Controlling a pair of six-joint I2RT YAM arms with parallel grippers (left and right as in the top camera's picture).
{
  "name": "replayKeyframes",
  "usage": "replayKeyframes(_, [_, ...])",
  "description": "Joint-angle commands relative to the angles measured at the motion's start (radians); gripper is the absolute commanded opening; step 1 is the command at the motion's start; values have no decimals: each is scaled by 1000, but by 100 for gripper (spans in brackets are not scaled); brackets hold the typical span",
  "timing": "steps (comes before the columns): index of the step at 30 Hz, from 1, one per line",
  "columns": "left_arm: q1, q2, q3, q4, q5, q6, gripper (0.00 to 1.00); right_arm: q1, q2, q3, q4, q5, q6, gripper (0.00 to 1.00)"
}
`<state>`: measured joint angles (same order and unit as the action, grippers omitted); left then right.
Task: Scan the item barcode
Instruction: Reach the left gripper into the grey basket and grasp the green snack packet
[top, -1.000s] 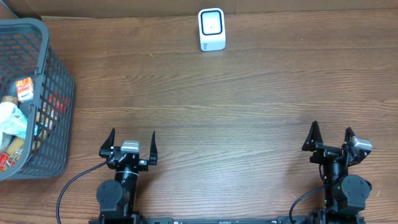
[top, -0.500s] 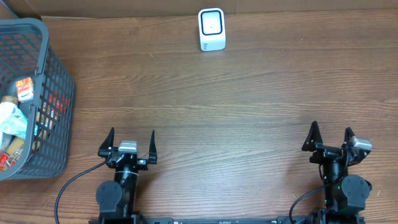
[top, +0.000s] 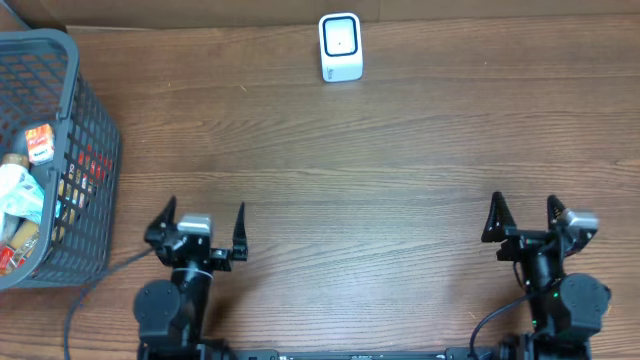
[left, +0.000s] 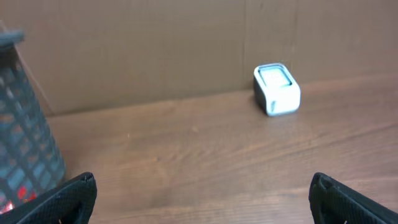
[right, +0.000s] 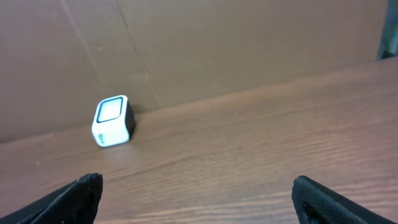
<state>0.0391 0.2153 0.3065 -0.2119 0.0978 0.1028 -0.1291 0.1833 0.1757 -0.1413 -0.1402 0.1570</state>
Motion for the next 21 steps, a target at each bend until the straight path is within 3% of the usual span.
replayKeyframes(1, [-7, 145, 188, -57, 38, -21, 100, 1, 81, 133, -42, -31, -2, 100])
replayKeyframes(14, [-7, 808, 929, -570, 258, 10, 100, 1, 478, 657, -469, -50, -2, 100])
replayKeyframes(18, [-7, 960, 1125, -737, 288, 55, 100, 0, 588, 754, -571, -63, -8, 100])
replayKeyframes(21, [-7, 1020, 1192, -759, 298, 60, 100, 1, 639, 768, -573, -134, 19, 100])
